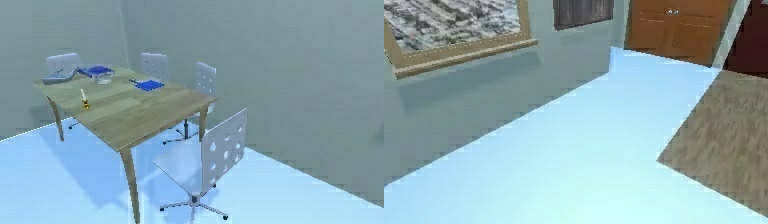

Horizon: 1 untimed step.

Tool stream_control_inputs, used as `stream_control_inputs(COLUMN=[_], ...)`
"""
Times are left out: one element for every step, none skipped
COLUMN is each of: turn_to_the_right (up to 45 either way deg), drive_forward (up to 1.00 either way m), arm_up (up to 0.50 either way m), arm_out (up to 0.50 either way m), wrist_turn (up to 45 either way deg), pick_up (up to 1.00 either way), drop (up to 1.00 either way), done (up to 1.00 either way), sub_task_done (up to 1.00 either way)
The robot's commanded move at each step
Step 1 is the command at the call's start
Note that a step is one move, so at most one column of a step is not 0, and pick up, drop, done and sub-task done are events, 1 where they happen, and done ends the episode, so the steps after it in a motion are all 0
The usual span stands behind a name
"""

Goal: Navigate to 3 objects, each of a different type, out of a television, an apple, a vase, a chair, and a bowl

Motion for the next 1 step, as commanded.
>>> stream_control_inputs(turn_to_the_right=[-45.0], drive_forward=[0.00], arm_up=[0.00], arm_out=[0.00], wrist_turn=[0.0], pick_up=[0.00], drop=[0.00], done=[0.00], sub_task_done=[0.00])
